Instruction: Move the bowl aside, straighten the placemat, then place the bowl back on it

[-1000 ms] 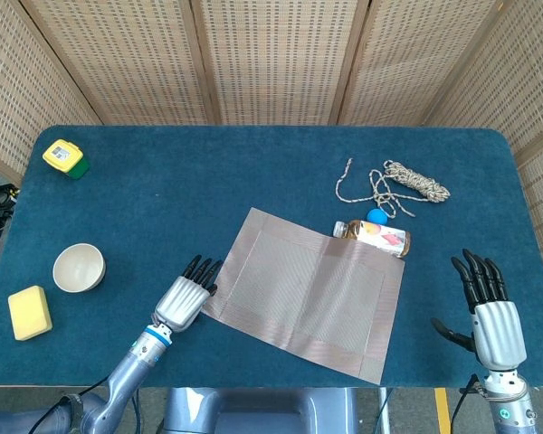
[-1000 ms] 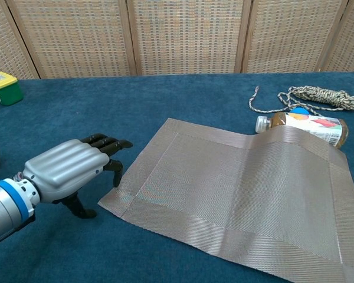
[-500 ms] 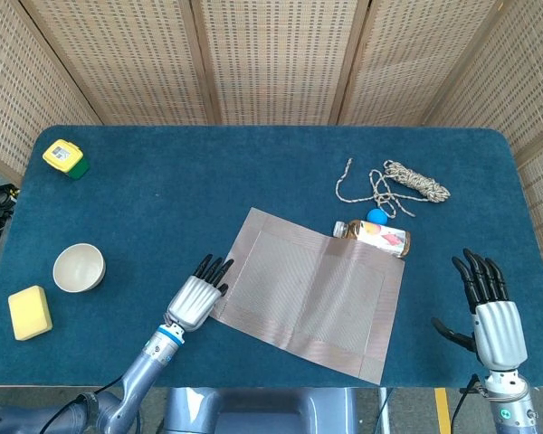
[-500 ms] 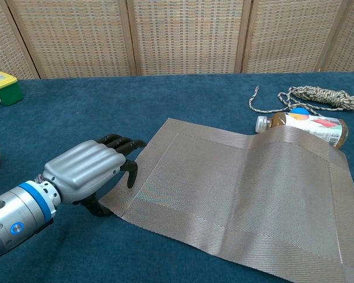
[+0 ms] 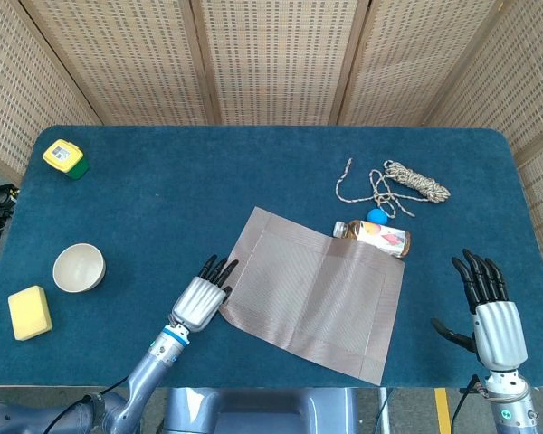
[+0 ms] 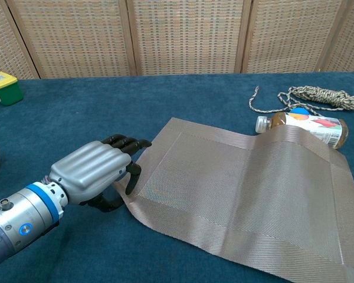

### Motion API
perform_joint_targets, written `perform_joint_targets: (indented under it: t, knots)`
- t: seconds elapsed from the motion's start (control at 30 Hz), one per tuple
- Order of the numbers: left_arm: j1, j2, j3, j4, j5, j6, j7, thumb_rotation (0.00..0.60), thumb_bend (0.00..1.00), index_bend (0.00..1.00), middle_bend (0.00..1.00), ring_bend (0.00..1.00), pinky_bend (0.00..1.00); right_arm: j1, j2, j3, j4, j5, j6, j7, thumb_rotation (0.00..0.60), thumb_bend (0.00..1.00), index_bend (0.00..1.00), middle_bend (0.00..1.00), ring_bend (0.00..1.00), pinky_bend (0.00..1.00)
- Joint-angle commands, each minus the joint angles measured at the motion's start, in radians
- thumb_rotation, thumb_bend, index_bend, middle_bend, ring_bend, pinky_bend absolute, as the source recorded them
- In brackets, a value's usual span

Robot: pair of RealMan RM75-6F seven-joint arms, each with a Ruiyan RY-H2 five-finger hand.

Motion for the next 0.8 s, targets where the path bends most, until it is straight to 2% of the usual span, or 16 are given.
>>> perform_joint_targets:
  t: [0.03,0.2,0.4,0.8]
  knots:
    - [0.000,-0.002,-0.001,0.002,0.001,0.007,-0.001,0.600,0.41,0.64,0.00,0.00,0.00,0.000,0.001,0.000,-0.001,-0.001,0.000,0.001,0.600,0.23,0.03,0.00,0.00,0.00]
    - [0.001,0.003,-0.003,-0.003,-0.004,0.013,-0.004,0.600,0.47,0.68,0.00,0.00,0.00,-0.002,0.003,0.001,-0.003,-0.002,0.002,0.001,0.600,0.23,0.03,0.00,0.00,0.00]
    - [0.002,0.025,0.004,-0.015,-0.003,0.022,-0.002,0.600,0.51,0.67,0.00,0.00,0.00,-0.003,0.004,0.001,-0.004,-0.005,0.003,0.000,0.600,0.23,0.03,0.00,0.00,0.00]
    - [0.019,0.087,0.029,-0.047,0.028,0.062,-0.009,0.600,0.52,0.64,0.00,0.00,0.00,-0.005,0.008,0.000,-0.009,-0.006,0.001,-0.001,0.600,0.23,0.03,0.00,0.00,0.00]
